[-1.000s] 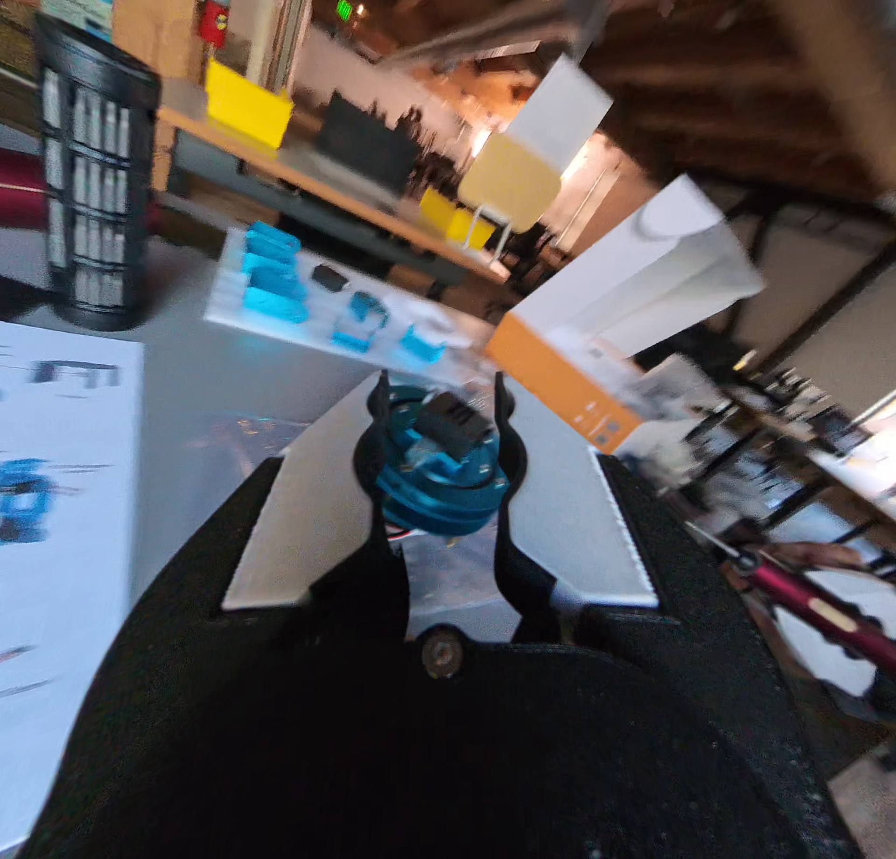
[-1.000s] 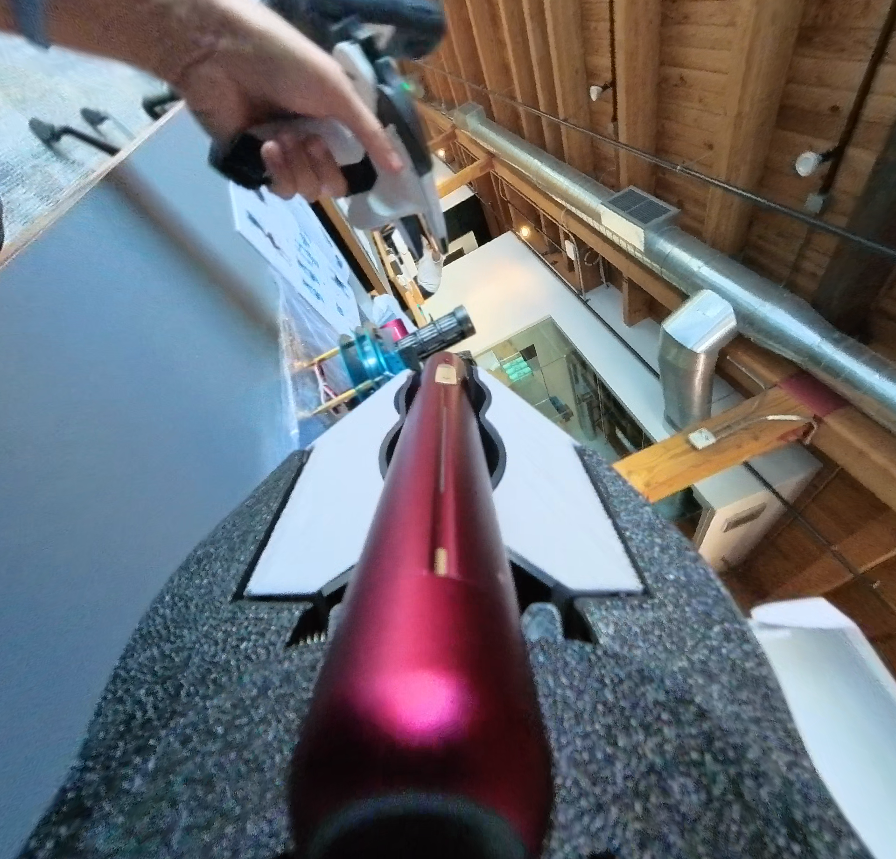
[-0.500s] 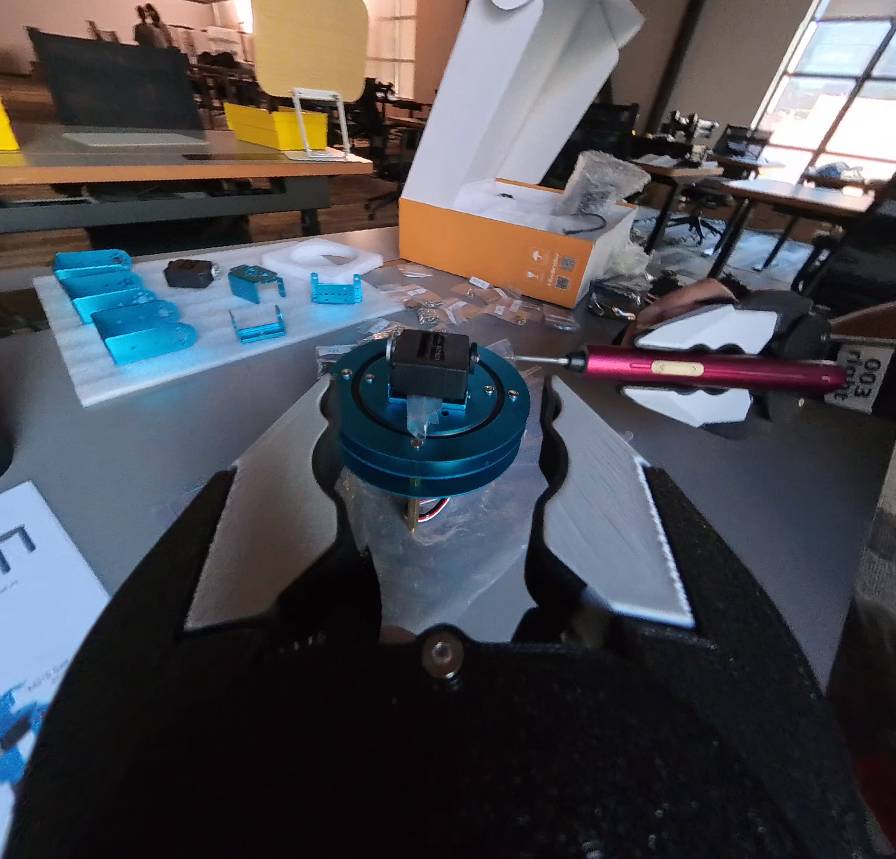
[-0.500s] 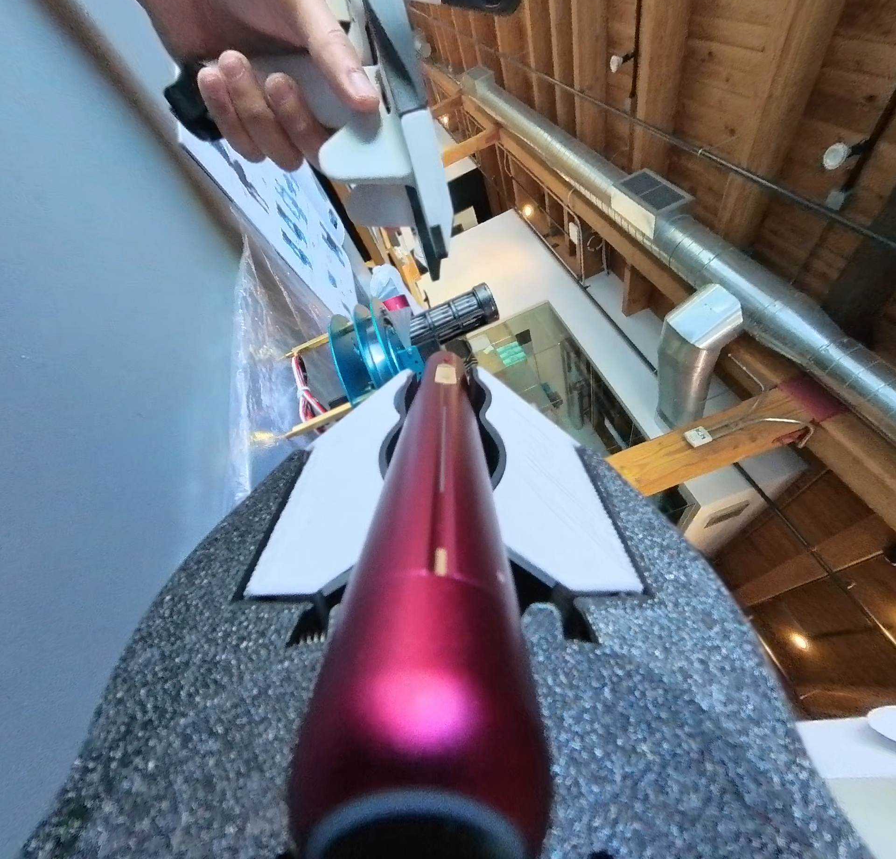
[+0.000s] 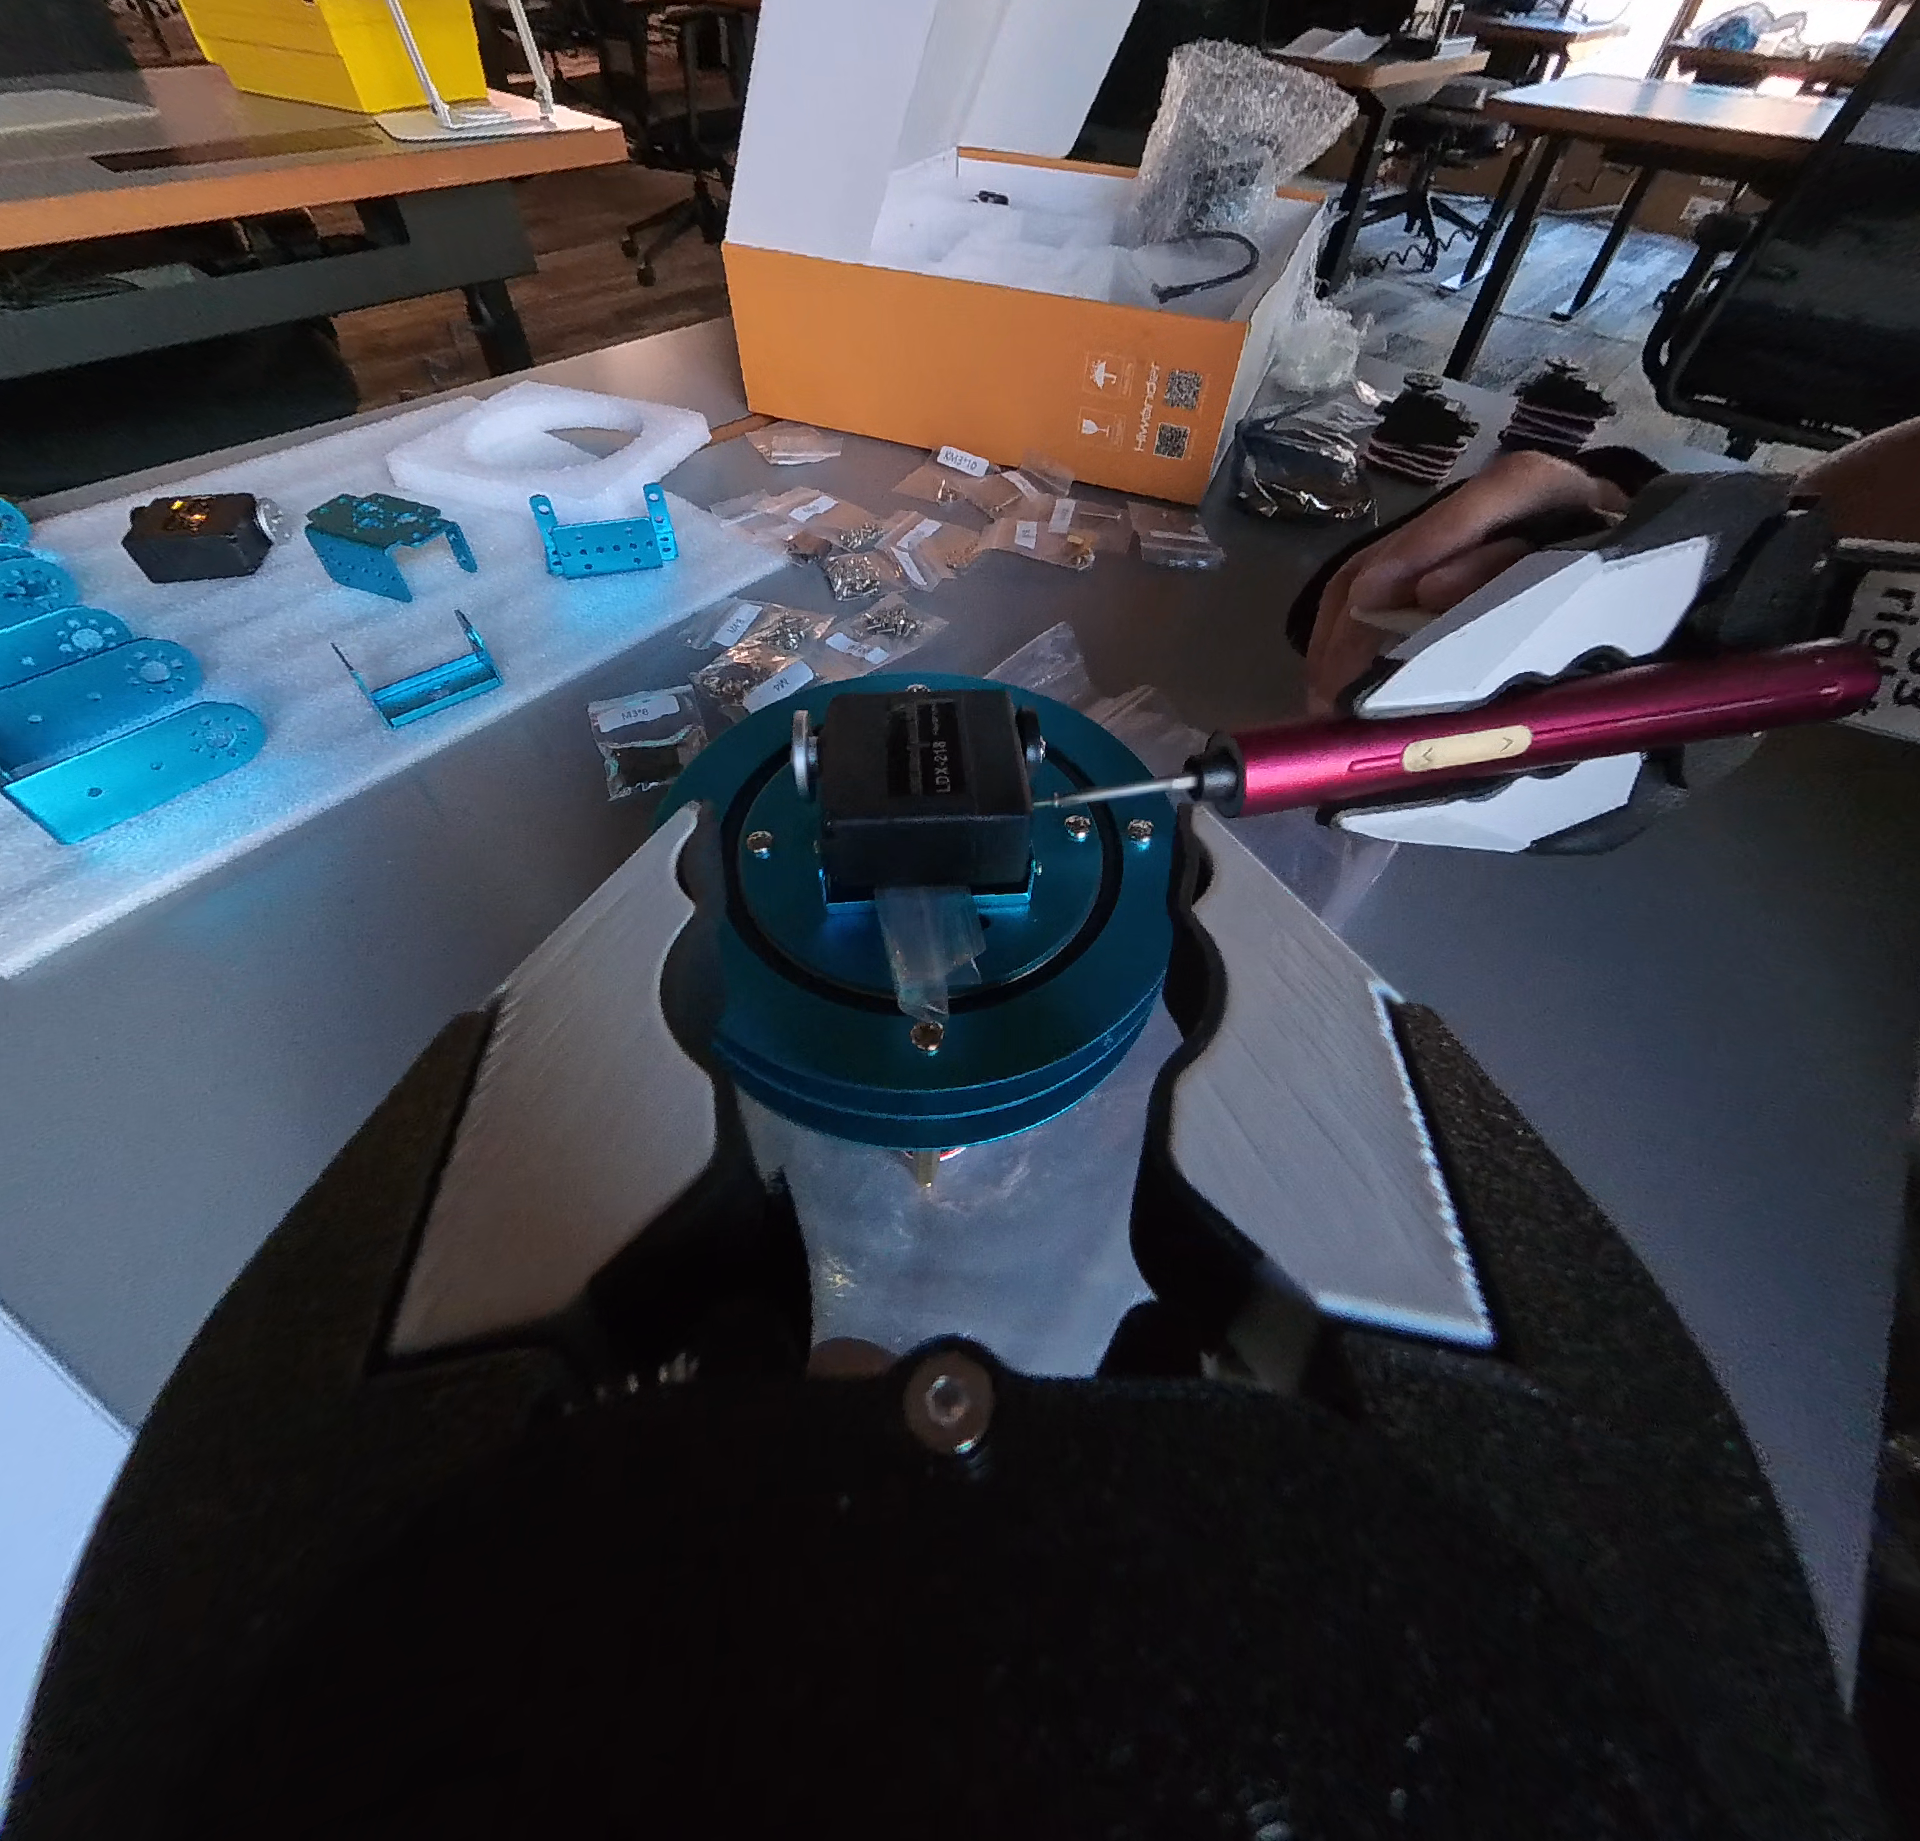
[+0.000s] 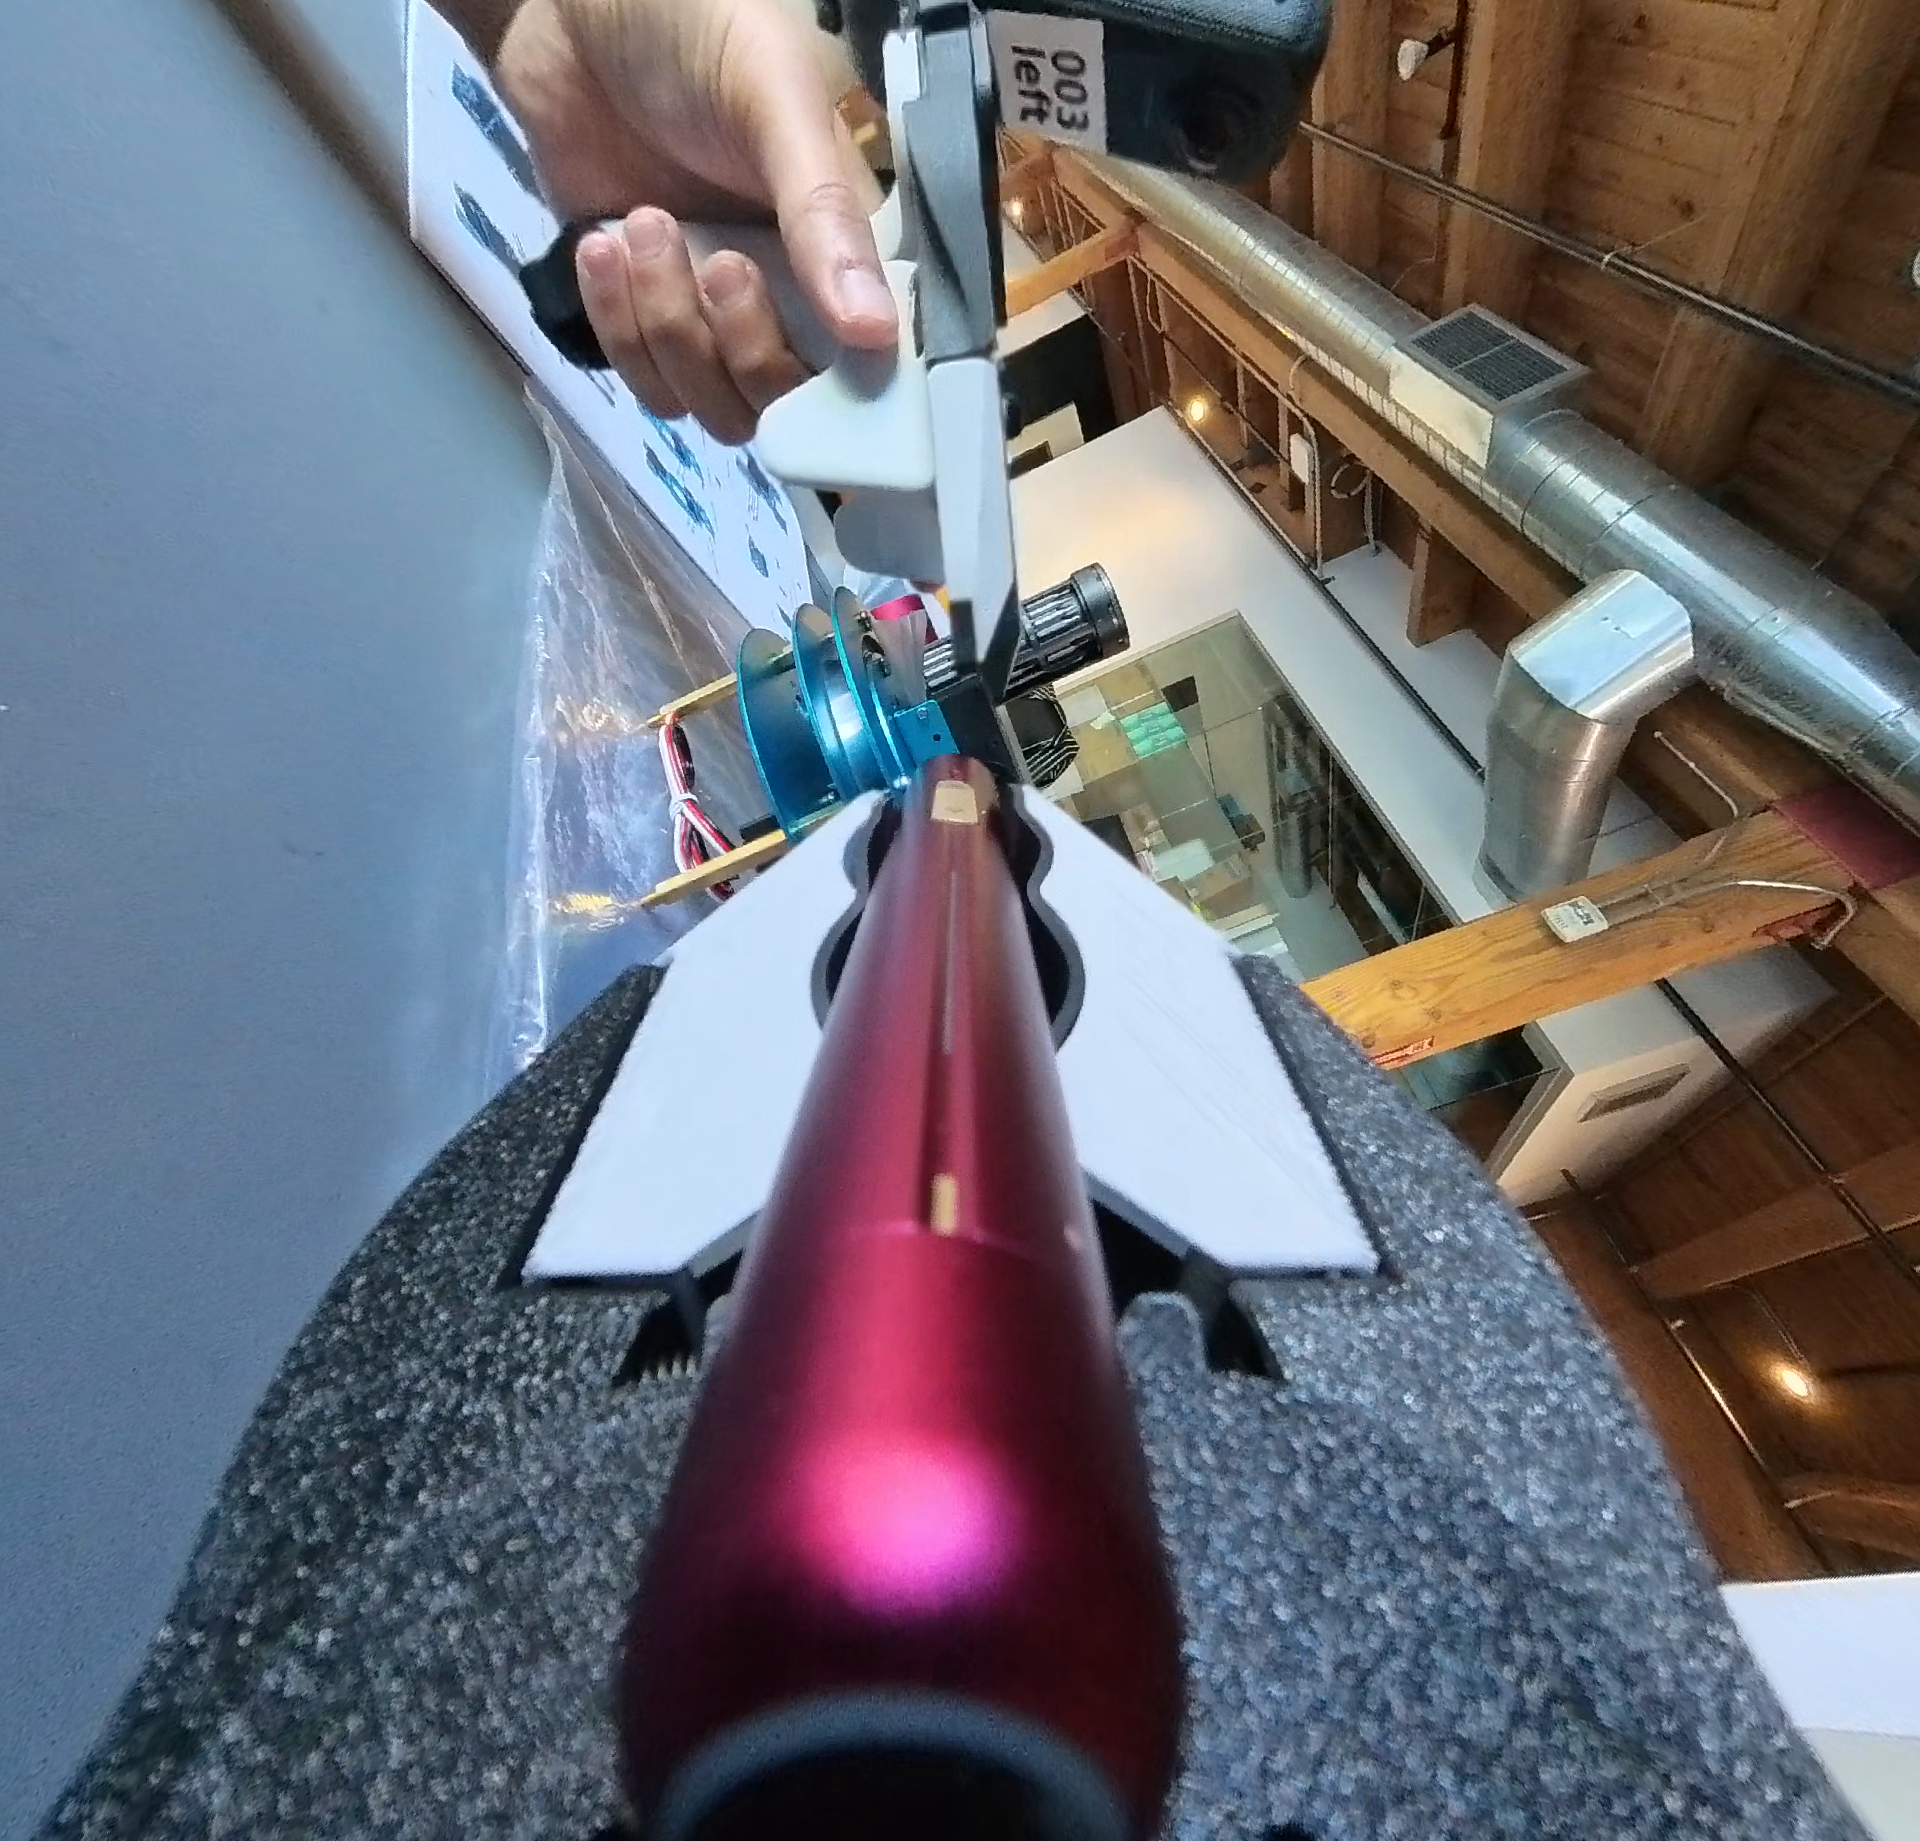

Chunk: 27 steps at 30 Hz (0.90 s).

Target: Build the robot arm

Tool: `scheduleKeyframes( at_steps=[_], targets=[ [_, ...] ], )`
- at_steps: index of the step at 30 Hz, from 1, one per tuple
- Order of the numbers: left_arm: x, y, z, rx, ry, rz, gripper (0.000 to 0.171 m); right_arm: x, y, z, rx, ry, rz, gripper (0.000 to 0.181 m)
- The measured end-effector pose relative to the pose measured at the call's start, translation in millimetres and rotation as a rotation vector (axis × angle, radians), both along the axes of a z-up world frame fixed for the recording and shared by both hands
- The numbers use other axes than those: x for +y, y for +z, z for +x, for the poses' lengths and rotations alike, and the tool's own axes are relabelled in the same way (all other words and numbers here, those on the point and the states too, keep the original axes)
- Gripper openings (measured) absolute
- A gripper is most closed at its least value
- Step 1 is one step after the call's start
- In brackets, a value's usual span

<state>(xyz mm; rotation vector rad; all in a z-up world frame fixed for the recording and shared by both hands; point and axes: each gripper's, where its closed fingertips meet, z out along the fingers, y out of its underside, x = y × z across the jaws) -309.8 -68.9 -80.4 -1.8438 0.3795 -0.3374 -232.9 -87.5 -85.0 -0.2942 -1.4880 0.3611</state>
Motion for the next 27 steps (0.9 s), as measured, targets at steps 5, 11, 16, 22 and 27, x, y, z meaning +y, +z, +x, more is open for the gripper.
scheduleKeyframes(
  at_steps=[5, 11, 16, 22, 27],
  targets=[
    [1, -4, 0, -0.004, -0.007, 0.004, 0.084, 1, -2, -2, -0.012, -0.001, -0.006, 0.023],
    [3, -8, 3, 0.017, -0.017, 0.001, 0.08, -3, -3, -1, -0.006, 0.017, 0.013, 0.022],
    [4, -8, 4, 0.031, -0.015, 0.003, 0.072, 1, -2, -2, -0.002, 0.001, -0.001, 0.022],
    [4, -12, 4, 0.027, -0.017, -0.006, 0.069, 0, -2, -2, -0.002, 0.009, 0.003, 0.022],
    [4, -14, 5, 0.03, -0.022, -0.013, 0.069, 1, -2, -3, -0.002, 0.005, -0.005, 0.022]
  ],
)
